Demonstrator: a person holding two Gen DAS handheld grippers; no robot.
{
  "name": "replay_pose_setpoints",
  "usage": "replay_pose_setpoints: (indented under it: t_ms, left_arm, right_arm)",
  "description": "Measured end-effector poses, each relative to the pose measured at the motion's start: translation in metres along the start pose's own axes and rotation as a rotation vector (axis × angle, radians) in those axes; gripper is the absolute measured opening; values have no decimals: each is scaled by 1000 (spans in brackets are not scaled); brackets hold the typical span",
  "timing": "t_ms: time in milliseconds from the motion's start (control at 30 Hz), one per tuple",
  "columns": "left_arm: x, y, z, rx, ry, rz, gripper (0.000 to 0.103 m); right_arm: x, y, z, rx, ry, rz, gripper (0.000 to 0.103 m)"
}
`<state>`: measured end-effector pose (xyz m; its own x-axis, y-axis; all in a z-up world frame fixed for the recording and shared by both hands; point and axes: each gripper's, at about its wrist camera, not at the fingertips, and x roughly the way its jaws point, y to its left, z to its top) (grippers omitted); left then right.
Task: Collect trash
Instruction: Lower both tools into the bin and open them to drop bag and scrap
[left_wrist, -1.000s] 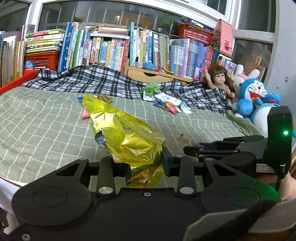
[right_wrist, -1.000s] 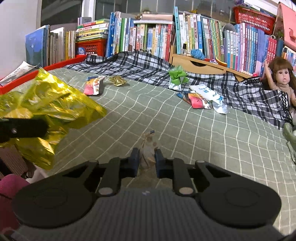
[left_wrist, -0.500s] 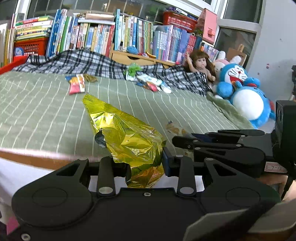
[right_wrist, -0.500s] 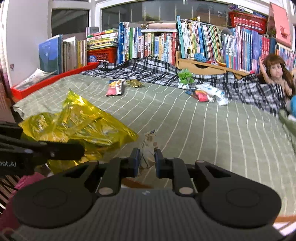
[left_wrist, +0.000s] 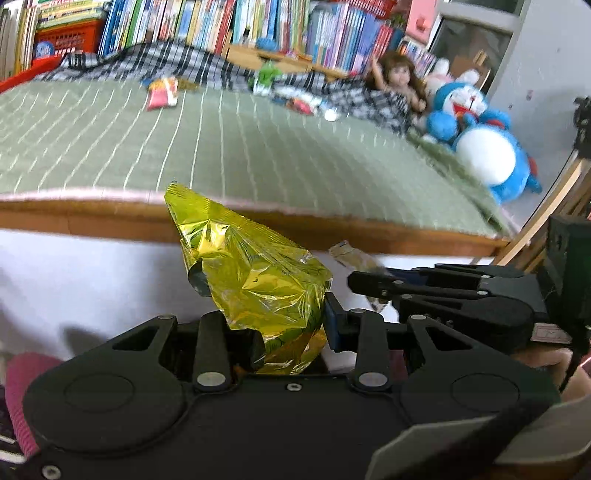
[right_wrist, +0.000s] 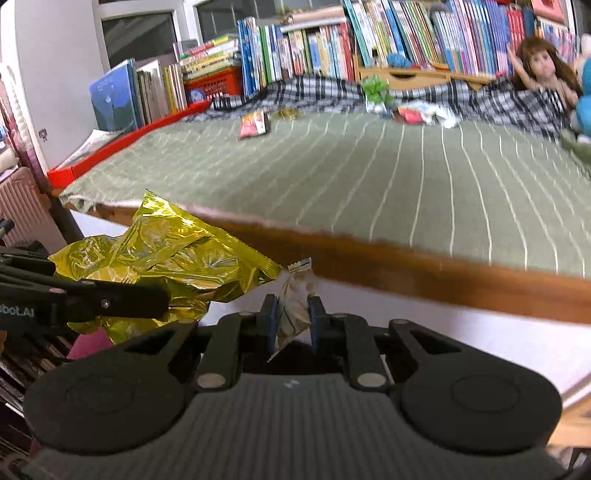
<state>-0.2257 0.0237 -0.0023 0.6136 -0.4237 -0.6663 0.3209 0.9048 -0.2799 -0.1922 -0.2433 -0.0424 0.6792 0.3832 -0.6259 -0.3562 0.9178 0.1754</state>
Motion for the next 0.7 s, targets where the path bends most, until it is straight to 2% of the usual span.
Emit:
replay_pose_setpoints:
  t_ms: [400, 700]
  left_arm:
    - [59, 16, -28, -19, 197, 66, 32]
    - [84, 29, -40, -39, 293, 78, 33]
  right_arm:
    - [32, -12, -32, 73, 118, -8, 22]
    - [51, -12, -39, 77, 171, -5, 22]
